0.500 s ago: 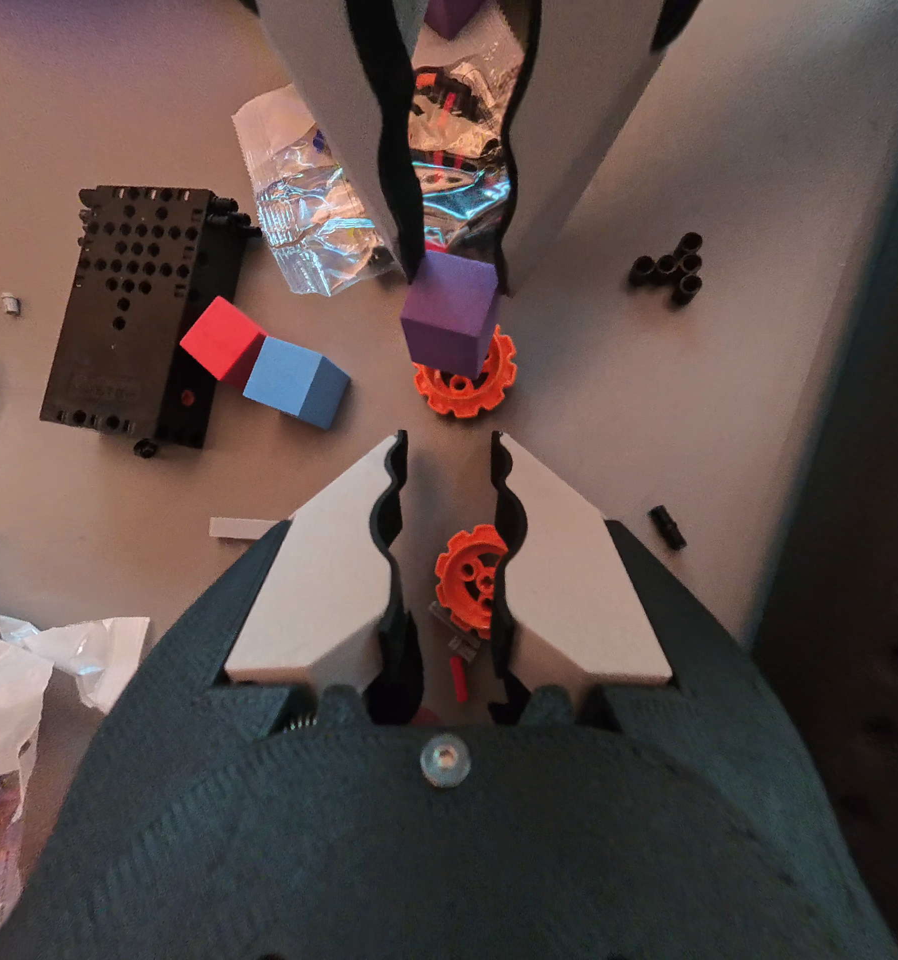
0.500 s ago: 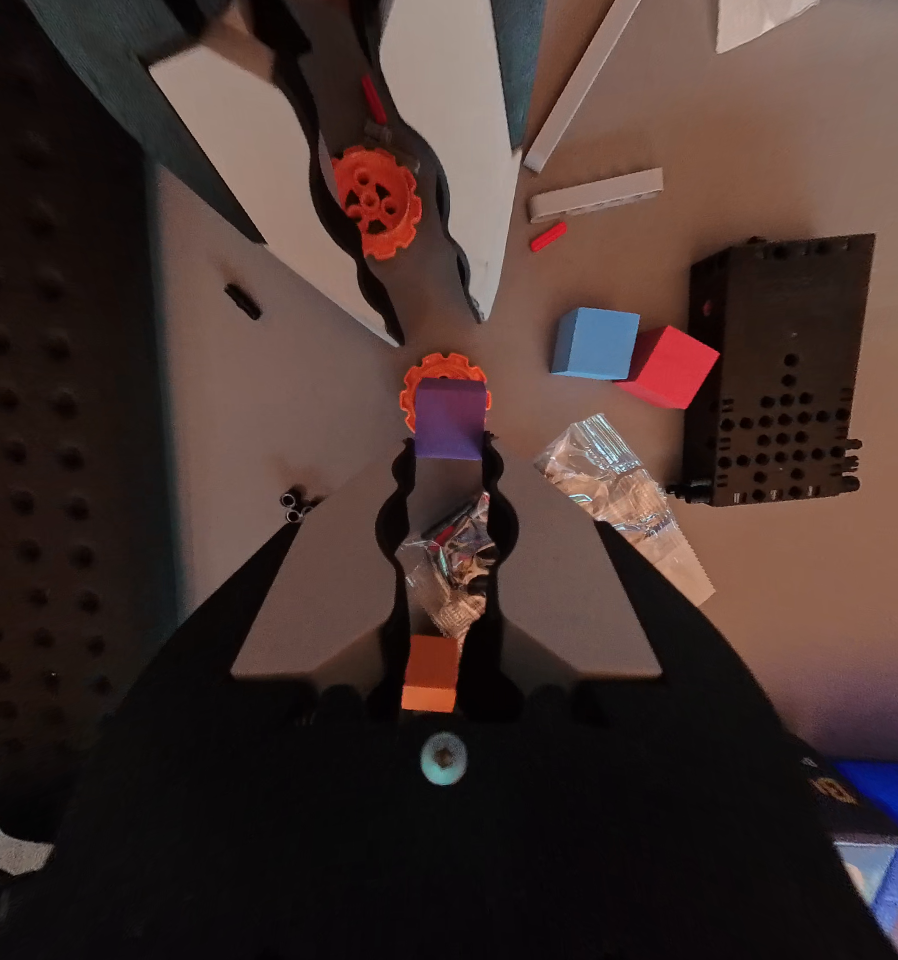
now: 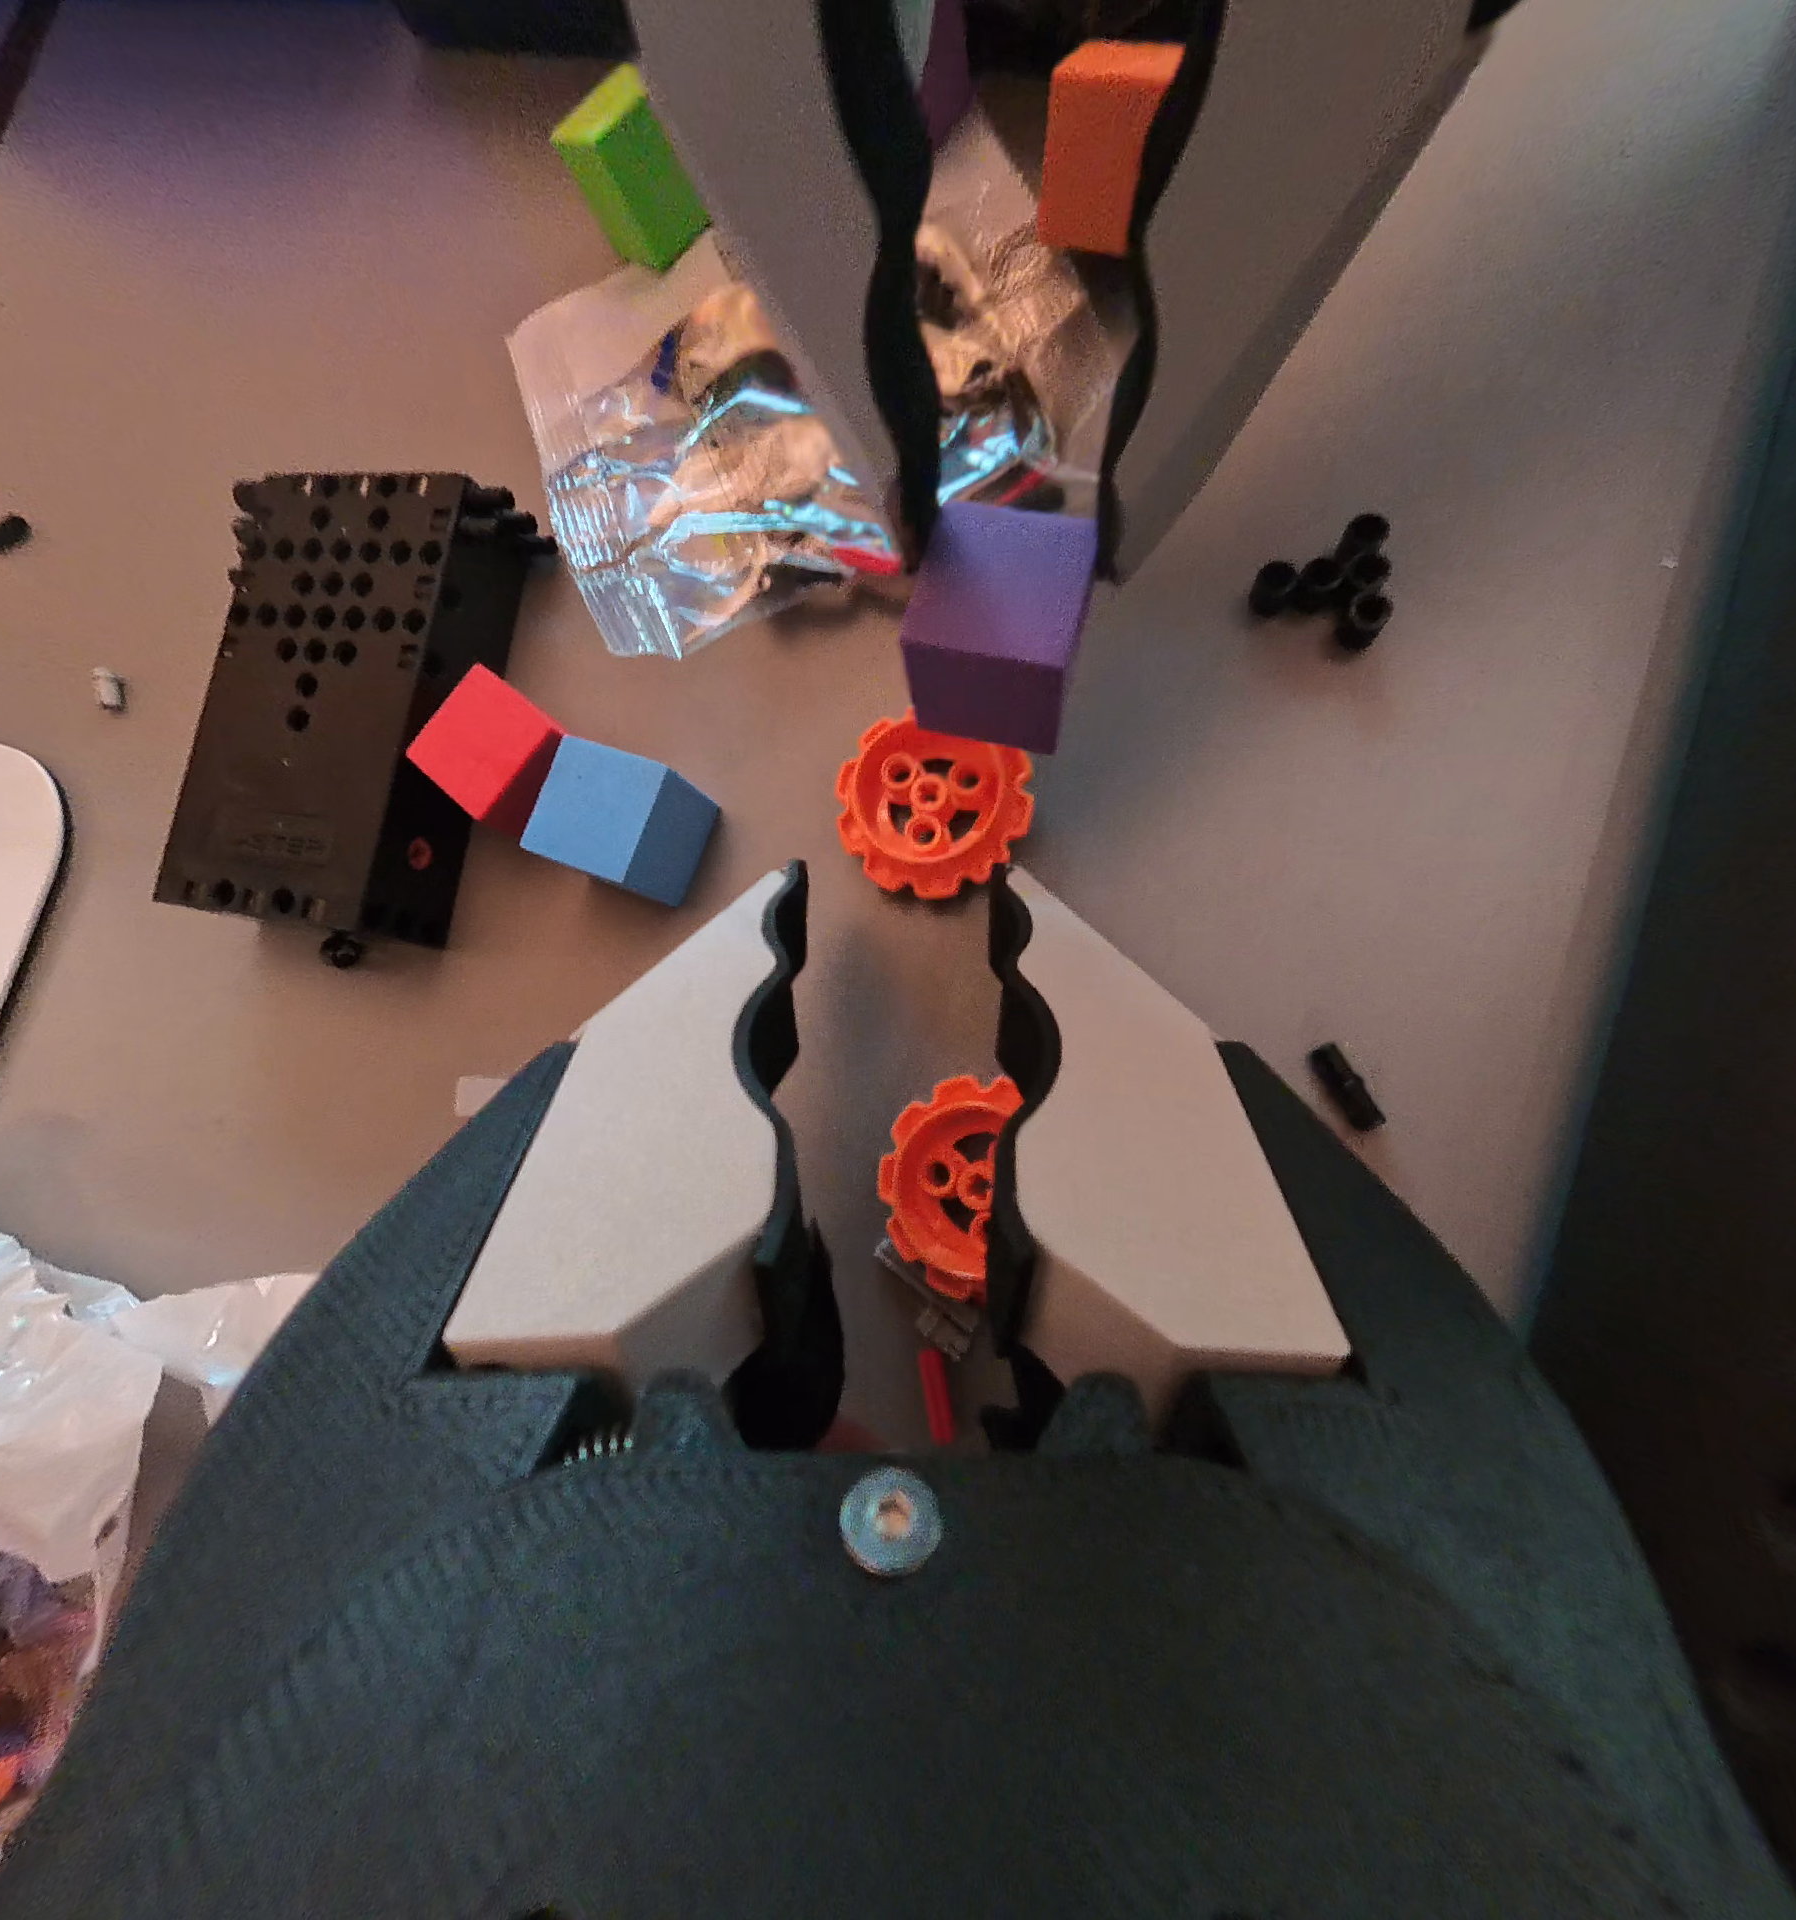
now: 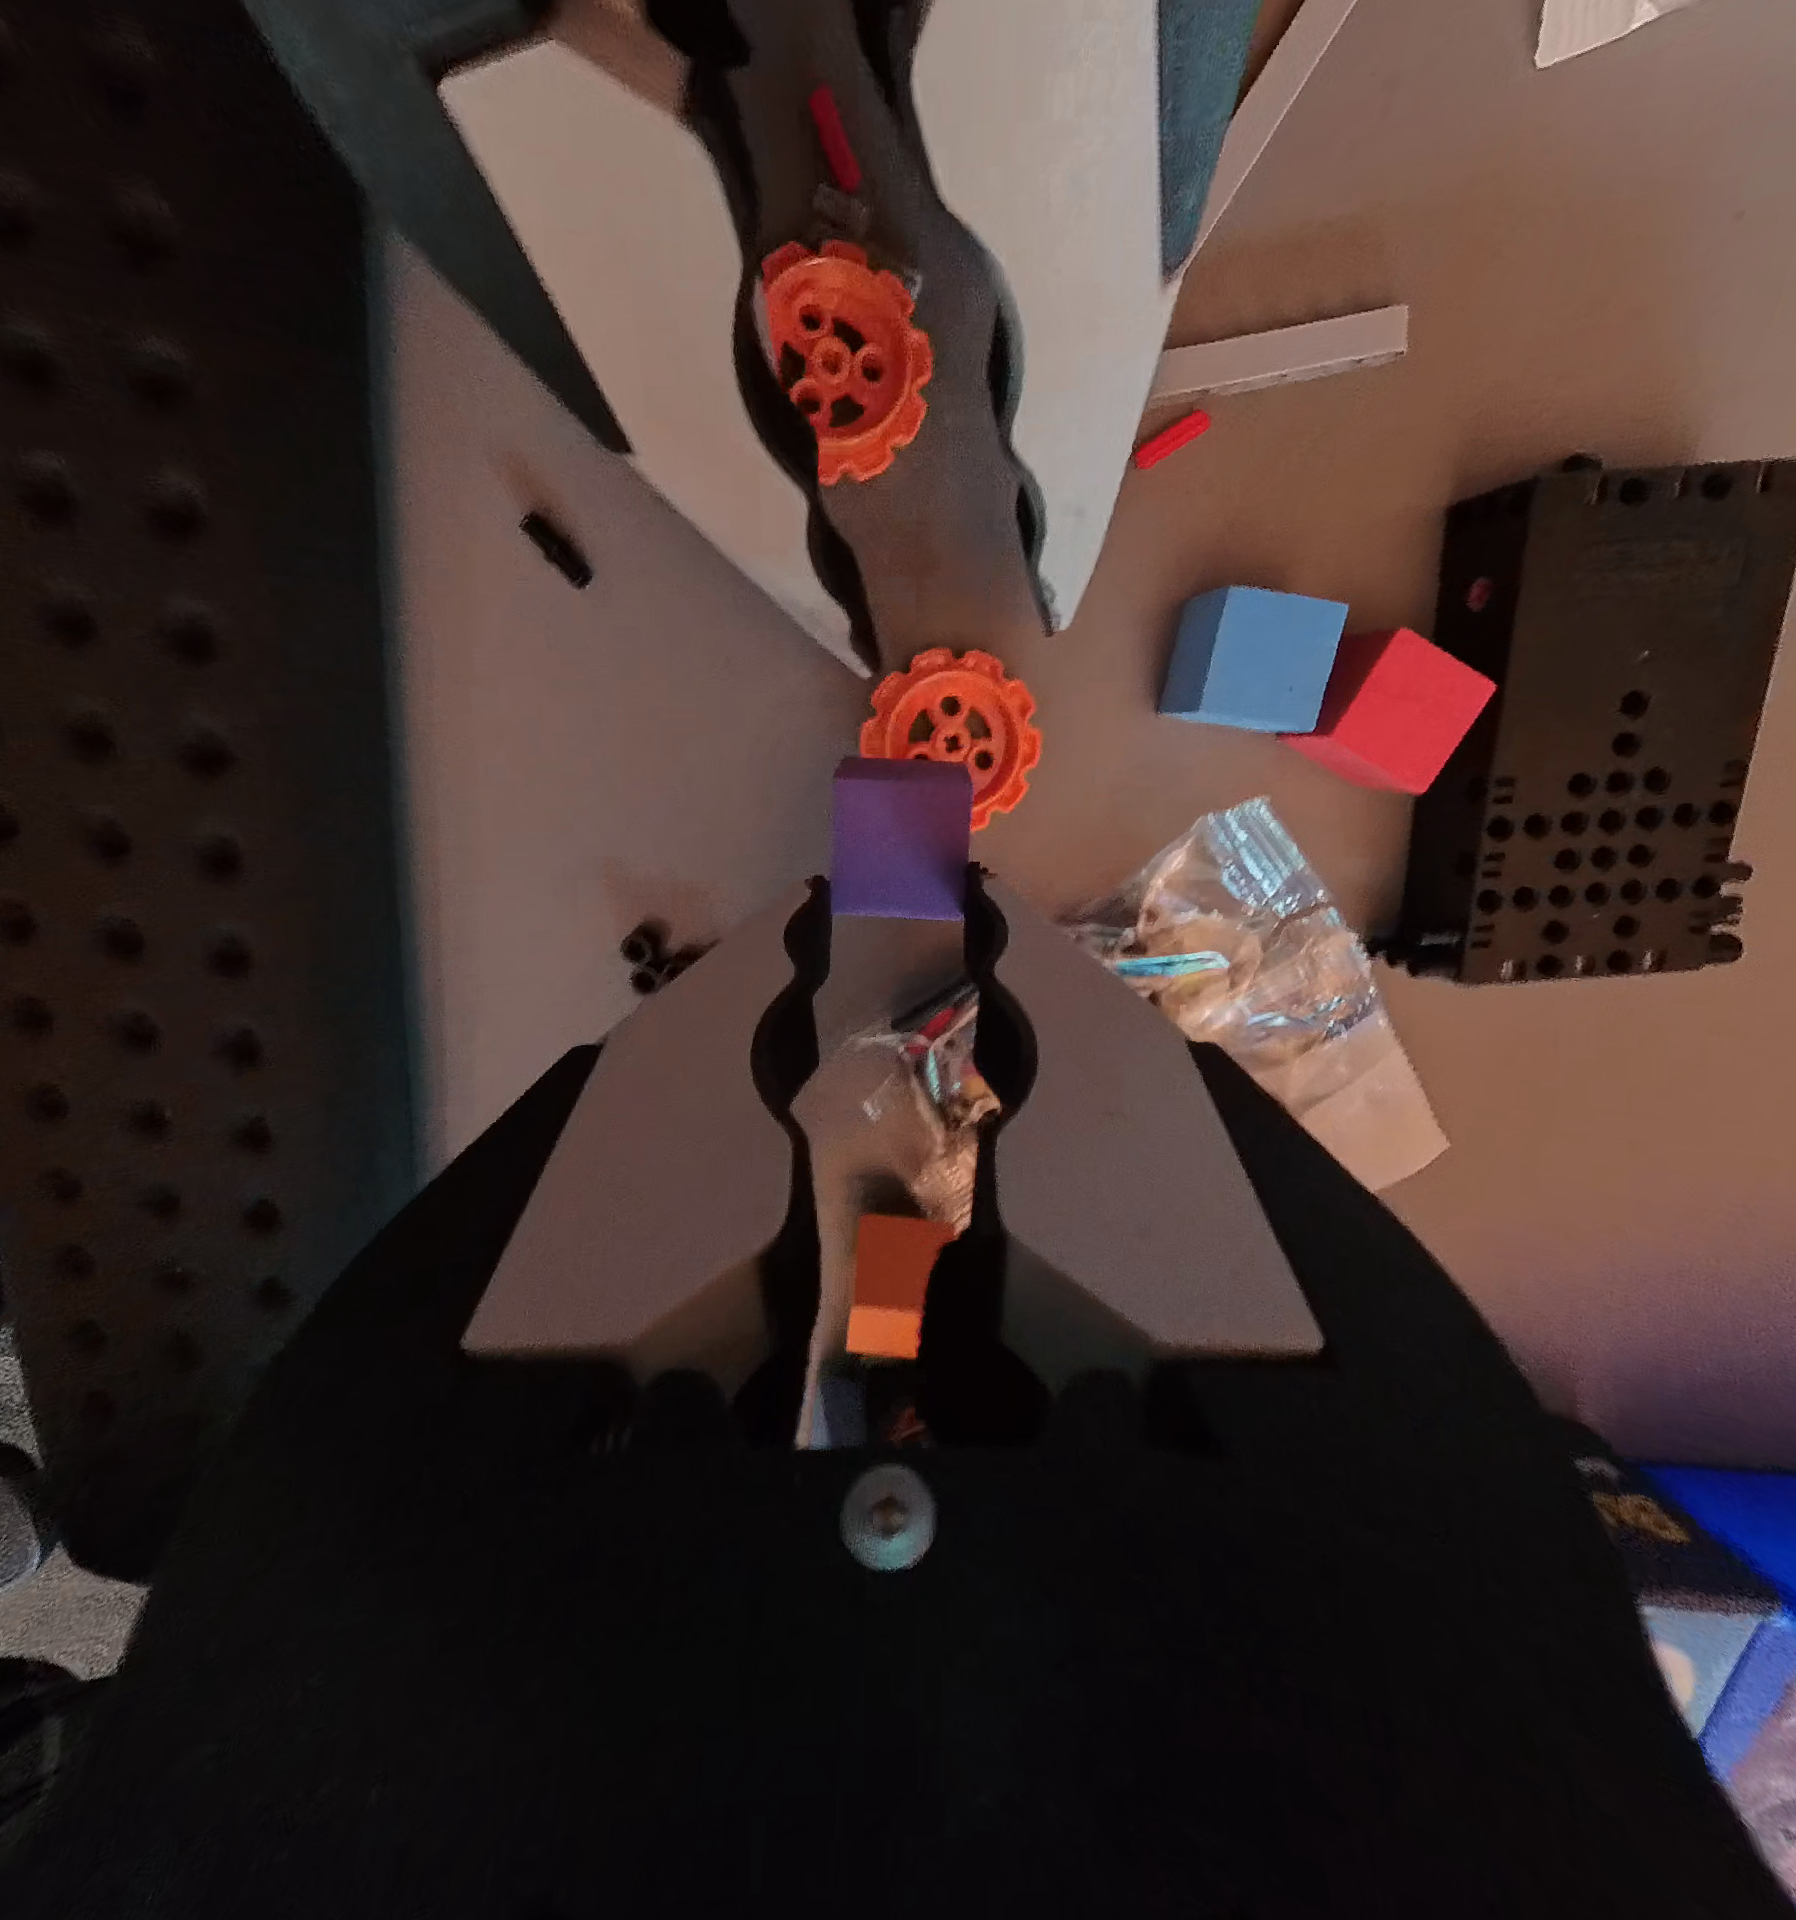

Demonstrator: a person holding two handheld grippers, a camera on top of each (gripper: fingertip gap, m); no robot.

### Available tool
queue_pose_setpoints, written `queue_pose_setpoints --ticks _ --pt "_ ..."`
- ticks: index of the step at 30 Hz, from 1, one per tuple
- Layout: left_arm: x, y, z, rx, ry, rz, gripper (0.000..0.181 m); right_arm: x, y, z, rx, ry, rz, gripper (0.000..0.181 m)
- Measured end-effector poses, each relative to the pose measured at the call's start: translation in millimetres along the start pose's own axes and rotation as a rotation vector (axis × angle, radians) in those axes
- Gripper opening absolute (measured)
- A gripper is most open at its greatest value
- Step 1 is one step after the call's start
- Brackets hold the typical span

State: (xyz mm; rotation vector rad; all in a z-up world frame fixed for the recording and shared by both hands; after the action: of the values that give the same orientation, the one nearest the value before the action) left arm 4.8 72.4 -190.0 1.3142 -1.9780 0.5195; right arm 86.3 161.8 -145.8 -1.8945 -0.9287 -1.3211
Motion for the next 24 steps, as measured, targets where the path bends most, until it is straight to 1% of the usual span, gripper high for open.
queue_pose_setpoints --ticks 4,9,15,19,21,23,24 --pt "-2 -9 -10 -0.064 -0.047 0.011 0.032 12 17 15 -0.008 -0.014 0.004 0.024" --pt "-13 -14 -7 -0.095 0.015 0.013 0.029 16 36 26 -0.010 -0.017 0.002 0.024" --pt "-17 -20 -6 -0.111 0.044 0.043 0.024 21 30 28 -0.045 -0.042 0.044 0.024" --pt "-10 -11 -1 -0.087 0.090 -0.018 0.023 26 35 32 -0.051 -0.057 0.042 0.024" --pt "-6 -3 2 -0.065 0.115 -0.070 0.029 27 41 36 -0.057 -0.059 0.032 0.024" --pt "-1 -1 -1 -0.073 0.096 -0.100 0.031 27 48 42 -0.066 -0.052 0.033 0.024" --pt "0 -6 -6 -0.086 0.074 -0.088 0.032 28 51 46 -0.072 -0.052 0.035 0.024"
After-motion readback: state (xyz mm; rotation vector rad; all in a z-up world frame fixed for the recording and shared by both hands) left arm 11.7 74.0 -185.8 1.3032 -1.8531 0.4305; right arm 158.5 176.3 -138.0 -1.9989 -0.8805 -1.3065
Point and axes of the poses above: each gripper's, where its closed fingertips meet, x back along the fingers, z out of its underside, y = z × x across the jaws, the point moved 9 cm from there along x, back along the fingers, and after that the axes turned 14 degrees about x, right-handed, at the moved point
